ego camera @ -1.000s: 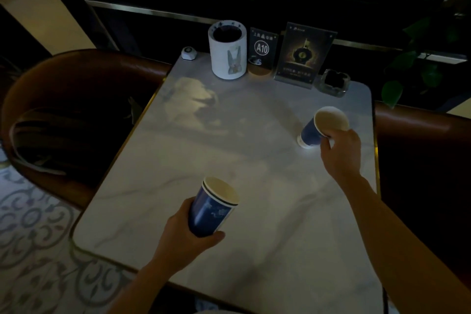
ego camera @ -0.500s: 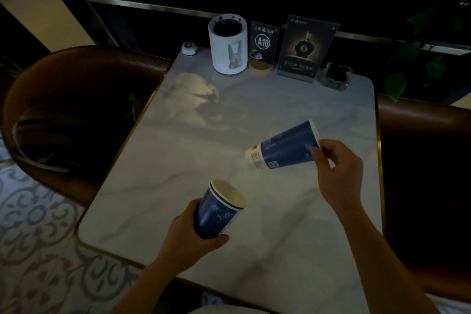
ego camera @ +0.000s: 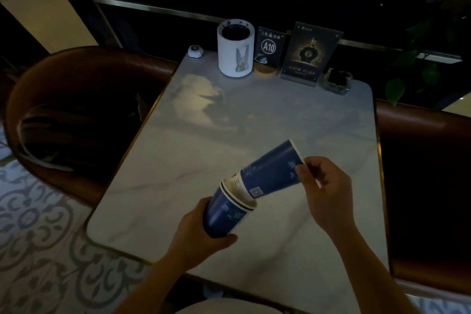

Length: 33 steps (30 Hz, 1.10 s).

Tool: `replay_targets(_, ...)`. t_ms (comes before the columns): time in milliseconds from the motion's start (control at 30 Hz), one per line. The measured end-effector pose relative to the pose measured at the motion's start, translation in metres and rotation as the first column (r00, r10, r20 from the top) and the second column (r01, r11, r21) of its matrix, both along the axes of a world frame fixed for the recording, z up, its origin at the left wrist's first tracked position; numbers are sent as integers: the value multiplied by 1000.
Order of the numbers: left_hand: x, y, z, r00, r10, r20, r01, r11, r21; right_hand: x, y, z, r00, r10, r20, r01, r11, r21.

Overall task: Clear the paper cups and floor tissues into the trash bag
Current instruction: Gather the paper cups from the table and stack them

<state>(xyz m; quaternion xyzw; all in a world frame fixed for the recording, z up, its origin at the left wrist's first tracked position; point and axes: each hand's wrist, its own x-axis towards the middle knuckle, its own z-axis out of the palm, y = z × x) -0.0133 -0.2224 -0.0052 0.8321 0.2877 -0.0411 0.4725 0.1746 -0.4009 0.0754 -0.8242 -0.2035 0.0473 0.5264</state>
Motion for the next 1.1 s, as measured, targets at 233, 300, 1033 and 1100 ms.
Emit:
replay_targets(233, -16, 23, 3, 996, -81, 30, 82, 997, -8, -39, 28, 6, 998, 14, -54, -13, 1000, 15)
replay_targets(300, -22, 34, 5, 995, -95, 31, 95, 995, -14, -53, 41, 10, 998, 26, -53, -26, 1000, 2)
replay_targets(1033, -90, 93, -3, 970, -230, 74, 235, 970, -59, -211, 123, -21, 974, 113, -196, -185, 896, -404)
replay_targets(1100, -94, 91, -4, 965, -251, 77, 257, 963, -84, -220, 118, -24, 977, 62, -205, -135, 922, -363)
